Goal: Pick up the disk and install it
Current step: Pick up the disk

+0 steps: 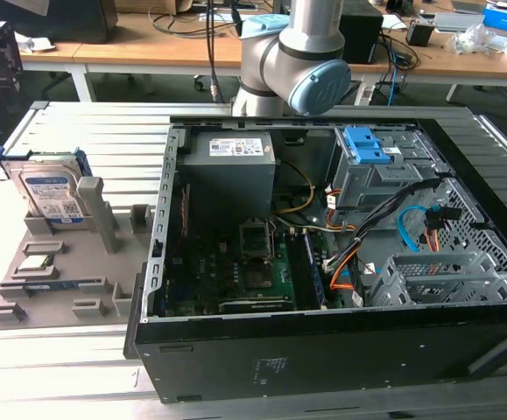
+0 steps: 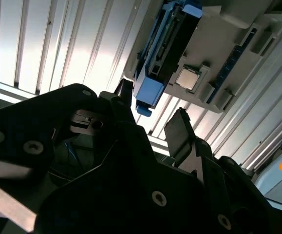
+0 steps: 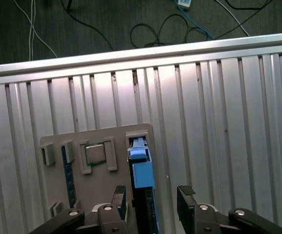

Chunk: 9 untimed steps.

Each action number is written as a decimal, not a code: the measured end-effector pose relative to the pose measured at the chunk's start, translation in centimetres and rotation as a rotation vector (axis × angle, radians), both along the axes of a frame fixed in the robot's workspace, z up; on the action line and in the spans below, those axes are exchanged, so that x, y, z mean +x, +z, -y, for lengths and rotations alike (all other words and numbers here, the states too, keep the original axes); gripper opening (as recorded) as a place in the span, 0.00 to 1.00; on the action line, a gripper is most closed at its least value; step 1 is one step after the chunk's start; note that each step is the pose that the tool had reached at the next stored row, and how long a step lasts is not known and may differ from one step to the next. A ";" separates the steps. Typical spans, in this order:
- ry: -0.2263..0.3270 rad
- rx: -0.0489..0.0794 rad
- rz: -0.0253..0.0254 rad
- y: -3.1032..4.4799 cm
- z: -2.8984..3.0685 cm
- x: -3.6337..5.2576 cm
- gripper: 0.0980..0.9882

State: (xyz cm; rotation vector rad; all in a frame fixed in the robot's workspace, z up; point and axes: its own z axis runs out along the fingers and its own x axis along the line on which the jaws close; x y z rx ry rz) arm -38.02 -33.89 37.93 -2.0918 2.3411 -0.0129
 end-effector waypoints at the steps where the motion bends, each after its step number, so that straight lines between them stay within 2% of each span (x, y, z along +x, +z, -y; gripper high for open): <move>1: 0.000 0.000 0.0001 -0.02 0.00 0.02 0.50; 9: 0.000 0.000 -0.0001 -0.53 0.00 0.13 0.50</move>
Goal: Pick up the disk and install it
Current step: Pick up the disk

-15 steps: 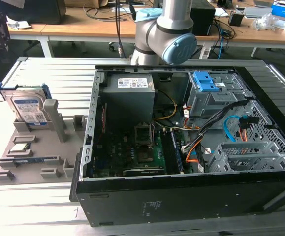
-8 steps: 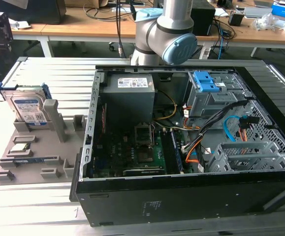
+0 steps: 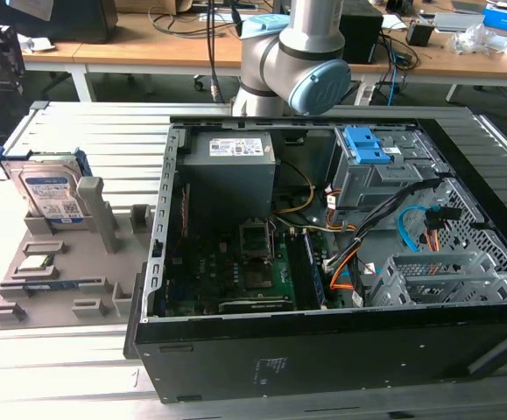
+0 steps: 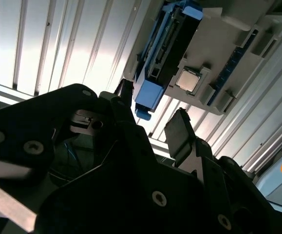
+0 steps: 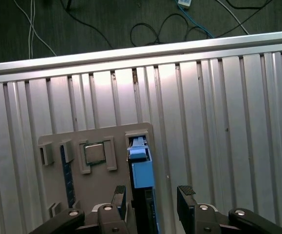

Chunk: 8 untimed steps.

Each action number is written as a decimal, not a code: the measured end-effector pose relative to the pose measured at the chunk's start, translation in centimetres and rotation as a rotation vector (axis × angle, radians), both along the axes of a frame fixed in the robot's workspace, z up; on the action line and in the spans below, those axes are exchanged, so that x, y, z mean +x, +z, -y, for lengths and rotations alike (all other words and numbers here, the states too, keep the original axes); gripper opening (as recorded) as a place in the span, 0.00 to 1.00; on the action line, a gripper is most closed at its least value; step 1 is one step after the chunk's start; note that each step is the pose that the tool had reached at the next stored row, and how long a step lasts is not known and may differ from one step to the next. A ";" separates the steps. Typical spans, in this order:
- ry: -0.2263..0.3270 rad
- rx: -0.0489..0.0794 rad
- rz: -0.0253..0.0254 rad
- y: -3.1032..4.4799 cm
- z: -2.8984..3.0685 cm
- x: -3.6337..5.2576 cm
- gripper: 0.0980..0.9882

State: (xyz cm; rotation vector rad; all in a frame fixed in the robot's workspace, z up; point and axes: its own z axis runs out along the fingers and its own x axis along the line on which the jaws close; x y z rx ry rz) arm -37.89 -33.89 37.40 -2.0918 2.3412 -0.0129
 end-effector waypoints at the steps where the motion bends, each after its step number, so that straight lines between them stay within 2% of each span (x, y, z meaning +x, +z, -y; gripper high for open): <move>1: 0.000 0.000 0.0000 -0.04 0.00 0.00 0.50; 8: 0.000 0.000 0.0001 -0.38 0.00 0.04 0.50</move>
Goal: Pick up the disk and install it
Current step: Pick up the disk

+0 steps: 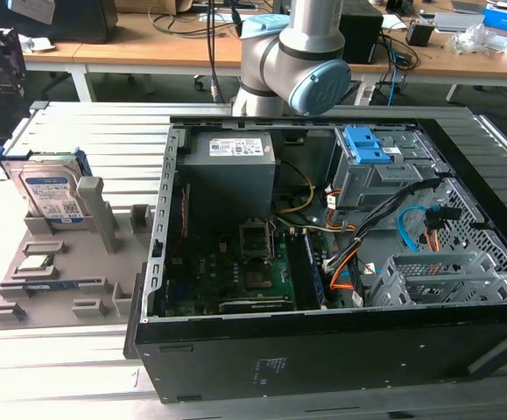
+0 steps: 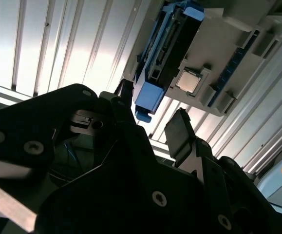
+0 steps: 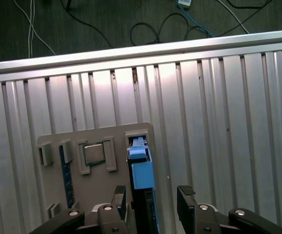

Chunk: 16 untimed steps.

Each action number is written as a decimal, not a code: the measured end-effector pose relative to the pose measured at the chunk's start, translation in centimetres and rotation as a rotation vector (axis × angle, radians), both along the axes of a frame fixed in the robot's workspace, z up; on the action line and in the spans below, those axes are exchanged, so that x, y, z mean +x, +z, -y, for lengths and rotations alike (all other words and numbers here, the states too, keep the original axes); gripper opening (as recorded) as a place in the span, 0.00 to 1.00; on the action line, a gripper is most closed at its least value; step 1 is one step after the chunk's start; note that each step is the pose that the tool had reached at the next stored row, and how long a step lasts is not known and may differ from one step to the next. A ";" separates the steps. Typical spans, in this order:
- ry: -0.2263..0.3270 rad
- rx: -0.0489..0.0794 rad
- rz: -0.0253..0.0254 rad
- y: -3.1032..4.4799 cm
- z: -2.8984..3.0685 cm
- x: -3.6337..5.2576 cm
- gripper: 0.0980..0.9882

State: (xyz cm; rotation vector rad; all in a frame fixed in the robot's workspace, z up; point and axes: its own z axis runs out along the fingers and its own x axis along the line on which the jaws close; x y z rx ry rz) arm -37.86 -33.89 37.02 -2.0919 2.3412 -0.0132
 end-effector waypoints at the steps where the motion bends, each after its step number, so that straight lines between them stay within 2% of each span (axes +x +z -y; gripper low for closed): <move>1: 0.000 0.000 0.0000 -0.04 0.00 0.00 0.50; 10: 0.000 -0.002 -0.0002 -0.66 0.14 0.13 0.50; 16: 0.000 -0.006 0.0002 -1.16 0.79 0.15 0.50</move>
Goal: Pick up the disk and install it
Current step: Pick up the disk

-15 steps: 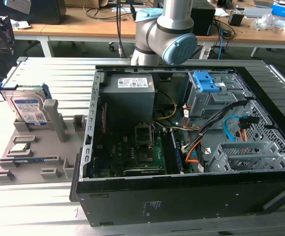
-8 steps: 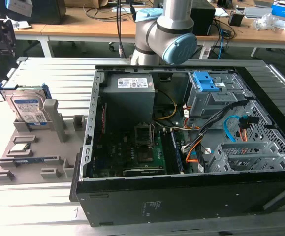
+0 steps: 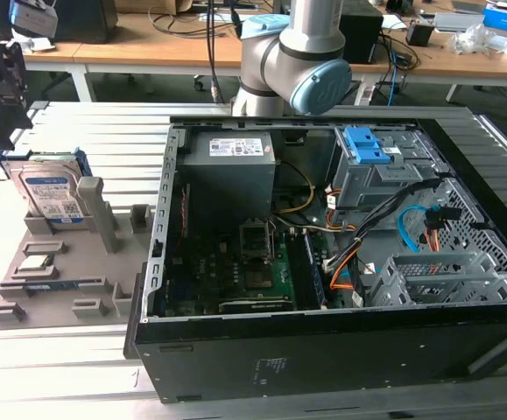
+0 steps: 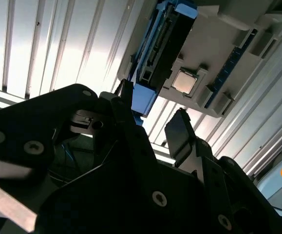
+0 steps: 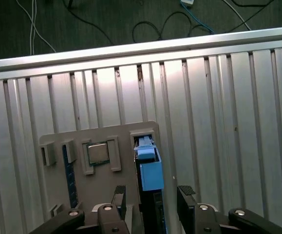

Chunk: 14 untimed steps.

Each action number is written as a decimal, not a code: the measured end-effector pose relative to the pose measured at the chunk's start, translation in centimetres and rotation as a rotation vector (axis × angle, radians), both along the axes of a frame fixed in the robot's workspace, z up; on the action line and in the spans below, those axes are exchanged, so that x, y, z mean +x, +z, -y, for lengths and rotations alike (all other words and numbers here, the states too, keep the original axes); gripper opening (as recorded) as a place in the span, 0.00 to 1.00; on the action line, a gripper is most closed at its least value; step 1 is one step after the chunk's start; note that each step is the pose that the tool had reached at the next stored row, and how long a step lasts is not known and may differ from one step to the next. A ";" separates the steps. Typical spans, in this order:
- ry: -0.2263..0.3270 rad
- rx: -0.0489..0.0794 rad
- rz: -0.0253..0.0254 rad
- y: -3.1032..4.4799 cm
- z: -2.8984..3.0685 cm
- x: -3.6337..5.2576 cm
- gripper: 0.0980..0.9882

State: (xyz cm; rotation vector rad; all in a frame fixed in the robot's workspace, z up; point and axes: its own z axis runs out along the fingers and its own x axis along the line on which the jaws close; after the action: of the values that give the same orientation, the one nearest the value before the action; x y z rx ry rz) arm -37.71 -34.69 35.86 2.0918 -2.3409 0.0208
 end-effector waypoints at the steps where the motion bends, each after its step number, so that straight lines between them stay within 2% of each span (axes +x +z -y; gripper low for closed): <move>1: 0.001 0.000 -0.0002 -0.45 0.08 0.00 0.50; 3: 0.012 -0.003 -0.0001 -1.13 0.09 0.02 0.50; 9: 0.042 -0.007 -0.0002 -2.28 0.09 0.03 0.50; 12: 0.051 -0.010 -0.0002 -3.27 0.07 0.12 0.50; 14: 0.054 -0.011 -0.0002 -3.65 0.07 0.12 0.50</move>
State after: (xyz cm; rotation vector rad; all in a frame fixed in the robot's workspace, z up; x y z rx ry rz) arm -37.59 -34.76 32.21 2.1490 -2.2787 0.0335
